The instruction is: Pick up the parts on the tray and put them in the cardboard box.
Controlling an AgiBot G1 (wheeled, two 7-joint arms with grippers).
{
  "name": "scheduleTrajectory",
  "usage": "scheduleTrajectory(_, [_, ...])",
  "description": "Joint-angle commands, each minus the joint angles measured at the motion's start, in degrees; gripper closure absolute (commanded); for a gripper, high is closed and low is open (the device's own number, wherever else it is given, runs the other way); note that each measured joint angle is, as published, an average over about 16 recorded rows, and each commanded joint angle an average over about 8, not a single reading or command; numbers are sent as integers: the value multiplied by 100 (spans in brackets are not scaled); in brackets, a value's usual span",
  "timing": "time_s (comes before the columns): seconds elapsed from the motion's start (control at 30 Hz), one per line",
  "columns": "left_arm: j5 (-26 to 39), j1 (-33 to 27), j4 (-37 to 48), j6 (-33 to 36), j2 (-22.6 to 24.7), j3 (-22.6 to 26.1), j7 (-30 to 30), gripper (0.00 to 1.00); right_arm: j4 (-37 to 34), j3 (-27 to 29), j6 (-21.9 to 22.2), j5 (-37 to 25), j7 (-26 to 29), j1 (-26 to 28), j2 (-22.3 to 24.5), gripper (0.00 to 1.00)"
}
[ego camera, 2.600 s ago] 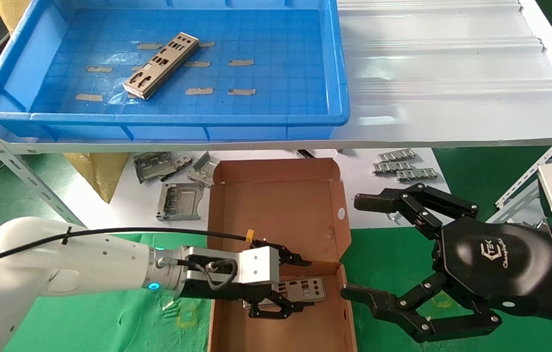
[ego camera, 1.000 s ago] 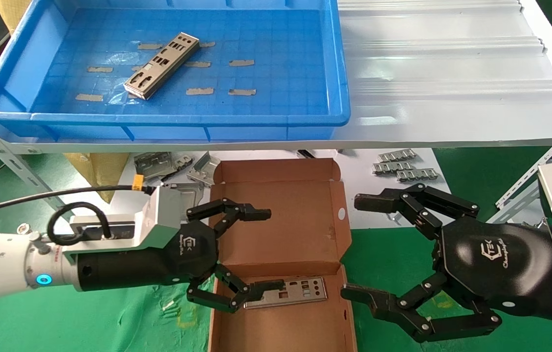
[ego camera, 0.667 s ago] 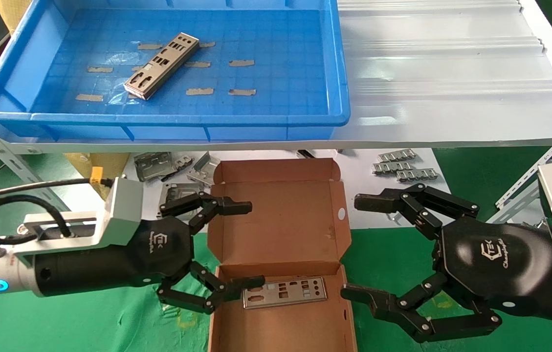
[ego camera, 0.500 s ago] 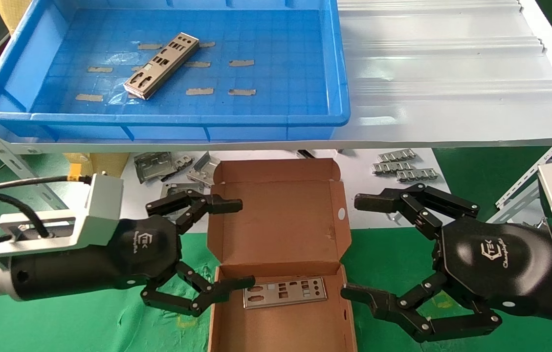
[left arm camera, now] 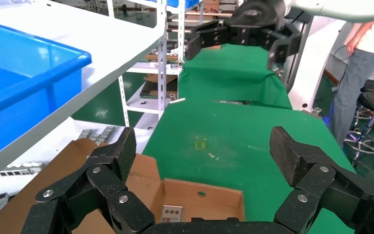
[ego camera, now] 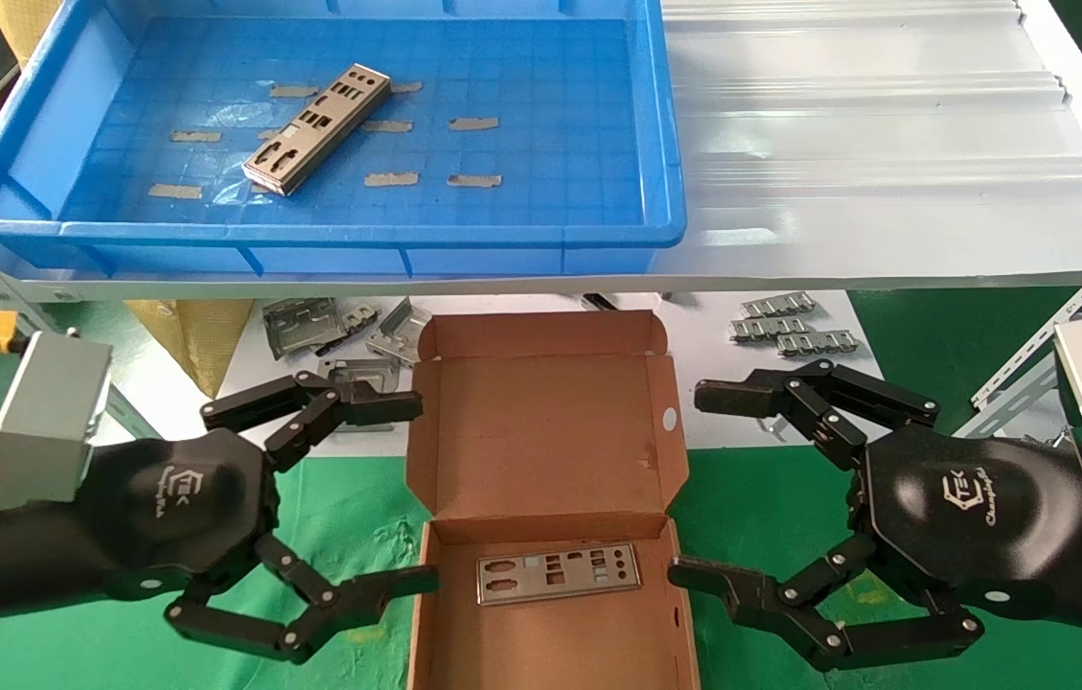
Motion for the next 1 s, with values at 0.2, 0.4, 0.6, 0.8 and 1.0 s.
scheduleTrajectory(0.2, [-238, 201, -463, 17, -354, -212, -322, 0, 0, 0, 0, 0, 0, 0, 0, 0])
scheduleTrajectory(0.4, [-409, 343, -794, 31, -606, -363, -543, 0, -1, 0, 0, 0, 0, 0, 0, 0])
scheduleTrajectory(0.6, [-481, 398, -917, 37, -701, -421, -602, 0, -1, 0, 2, 1, 0, -1, 1, 0])
scheduleTrajectory(0.8, [-463, 384, -874, 37, -669, -403, -581, 0, -1, 0, 2, 1, 0, -1, 1, 0])
scheduleTrajectory(1.0, [-439, 367, -841, 36, -644, -386, -568, 0, -1, 0, 2, 1, 0, -1, 1, 0])
